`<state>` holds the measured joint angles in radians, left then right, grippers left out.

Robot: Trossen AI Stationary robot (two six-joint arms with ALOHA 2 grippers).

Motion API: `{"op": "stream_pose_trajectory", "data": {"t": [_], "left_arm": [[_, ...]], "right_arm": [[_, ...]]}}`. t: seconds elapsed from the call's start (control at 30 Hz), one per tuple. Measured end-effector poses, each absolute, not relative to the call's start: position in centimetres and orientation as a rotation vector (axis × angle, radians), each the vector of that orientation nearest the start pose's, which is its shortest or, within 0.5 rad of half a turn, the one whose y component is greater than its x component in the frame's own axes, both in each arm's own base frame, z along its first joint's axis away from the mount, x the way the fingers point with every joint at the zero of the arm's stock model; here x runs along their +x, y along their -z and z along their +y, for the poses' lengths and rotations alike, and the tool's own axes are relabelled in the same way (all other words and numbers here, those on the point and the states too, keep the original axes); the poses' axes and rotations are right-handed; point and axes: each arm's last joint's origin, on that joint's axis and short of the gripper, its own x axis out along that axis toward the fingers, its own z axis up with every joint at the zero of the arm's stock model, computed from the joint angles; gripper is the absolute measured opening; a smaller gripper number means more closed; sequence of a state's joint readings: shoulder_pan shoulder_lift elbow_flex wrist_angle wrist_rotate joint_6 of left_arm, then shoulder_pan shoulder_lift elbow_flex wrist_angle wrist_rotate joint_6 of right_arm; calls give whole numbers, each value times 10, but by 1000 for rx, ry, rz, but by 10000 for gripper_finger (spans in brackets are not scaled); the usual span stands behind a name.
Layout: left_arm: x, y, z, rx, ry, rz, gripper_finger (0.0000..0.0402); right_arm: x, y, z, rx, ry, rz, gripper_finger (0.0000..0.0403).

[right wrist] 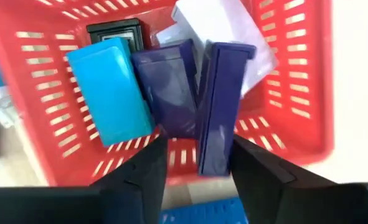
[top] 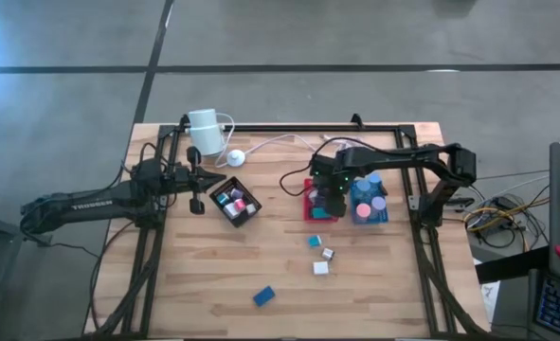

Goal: Pick & Place Office items
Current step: Put the violet digital clock into the red bin, then put the blue charger adaptor into the black bin

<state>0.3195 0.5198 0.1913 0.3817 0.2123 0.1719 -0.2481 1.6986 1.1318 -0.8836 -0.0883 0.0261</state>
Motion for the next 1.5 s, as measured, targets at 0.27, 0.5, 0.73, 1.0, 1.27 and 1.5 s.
{"op": "stream_pose_trajectory", "data": {"t": [0.27,0.5,0.73,1.0,1.27,1.5], "left_arm": [[133,-217,38,186,-111,-42,3],[133,-217,38,185,-112,-42,3],[133,-217,37,185,-111,-42,3],[133,-217,37,185,-111,-42,3],[133,-217,37,186,-111,-42,3],[133,-217,38,185,-111,-42,3]], "right_arm": [[286,-232,-70,262,166,1311,186],[267,-286,-58,237,97,972,180],[220,-343,-36,94,0,386,142],[159,-339,-23,43,-70,22,39],[131,-291,-17,28,-78,-95,9],[122,-249,-19,65,45,-116,8]]}}
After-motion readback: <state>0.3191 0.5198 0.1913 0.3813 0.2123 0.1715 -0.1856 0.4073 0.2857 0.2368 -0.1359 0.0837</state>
